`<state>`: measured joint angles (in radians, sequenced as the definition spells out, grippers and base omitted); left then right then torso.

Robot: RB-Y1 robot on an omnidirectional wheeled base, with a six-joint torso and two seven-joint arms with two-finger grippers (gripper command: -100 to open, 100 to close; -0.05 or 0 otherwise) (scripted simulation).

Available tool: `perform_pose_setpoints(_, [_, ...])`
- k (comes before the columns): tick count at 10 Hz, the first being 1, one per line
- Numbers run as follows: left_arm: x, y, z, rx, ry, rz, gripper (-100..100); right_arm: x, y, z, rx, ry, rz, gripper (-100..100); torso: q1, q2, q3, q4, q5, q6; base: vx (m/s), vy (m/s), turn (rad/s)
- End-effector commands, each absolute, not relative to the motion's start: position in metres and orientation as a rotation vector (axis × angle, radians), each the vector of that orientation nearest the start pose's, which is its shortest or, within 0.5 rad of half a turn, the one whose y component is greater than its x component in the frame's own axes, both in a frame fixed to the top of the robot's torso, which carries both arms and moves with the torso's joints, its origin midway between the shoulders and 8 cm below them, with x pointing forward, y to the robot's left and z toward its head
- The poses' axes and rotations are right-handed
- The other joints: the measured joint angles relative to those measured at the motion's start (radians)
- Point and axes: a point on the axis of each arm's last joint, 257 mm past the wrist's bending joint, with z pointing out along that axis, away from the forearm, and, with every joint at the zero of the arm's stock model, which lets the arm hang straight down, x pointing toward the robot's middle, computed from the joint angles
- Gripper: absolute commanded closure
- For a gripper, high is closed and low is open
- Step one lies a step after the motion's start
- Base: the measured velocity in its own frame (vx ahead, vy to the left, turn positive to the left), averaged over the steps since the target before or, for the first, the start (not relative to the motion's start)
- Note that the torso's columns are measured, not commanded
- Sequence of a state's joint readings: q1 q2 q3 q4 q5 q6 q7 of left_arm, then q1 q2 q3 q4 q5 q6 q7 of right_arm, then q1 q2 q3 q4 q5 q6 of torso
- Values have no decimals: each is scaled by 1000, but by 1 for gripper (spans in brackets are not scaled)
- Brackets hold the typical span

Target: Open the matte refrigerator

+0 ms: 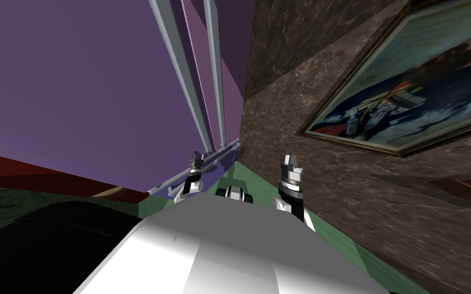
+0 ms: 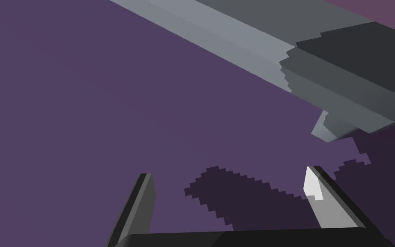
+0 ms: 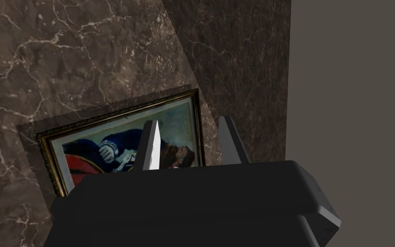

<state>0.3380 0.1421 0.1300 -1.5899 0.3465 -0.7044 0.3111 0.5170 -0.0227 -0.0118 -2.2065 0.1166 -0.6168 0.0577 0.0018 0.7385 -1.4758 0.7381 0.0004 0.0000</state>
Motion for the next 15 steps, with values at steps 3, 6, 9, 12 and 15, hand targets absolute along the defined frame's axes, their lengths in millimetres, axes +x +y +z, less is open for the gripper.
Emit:
perform_pose_setpoints(3, [377, 416, -217, -1295, 347, -1480, -100, 339, -266, 6, 516, 698, 1174, 0, -3, -2, 0, -1, 0, 5, 131, -104, 36])
perform_pose_setpoints(6, [372, 411, -235, -1357, 265, -1485, -100, 339, -266, 6, 516, 698, 1174, 0, -1, 0, 0, 0, 0, 0, 89, -64, -7])
perform_pose_setpoints(9, [380, 415, -222, -1345, 282, -1488, -100, 339, -266, 6, 516, 698, 1174, 0, 1, 2, 1, 1, 0, 0, 34, -6, 18])
perform_pose_setpoints(12, [376, 414, -227, -1346, 280, -1486, 100, 339, -266, 6, 516, 698, 1174, 0, -2, -1, 0, 0, 0, 0, 14, 7, 2])
perform_pose_setpoints(15, [385, 400, -222, -1338, 314, -1534, 100, 339, -266, 6, 516, 698, 1174, 0, -1, -2, 0, -1, 1, 0, -68, 8, -63])
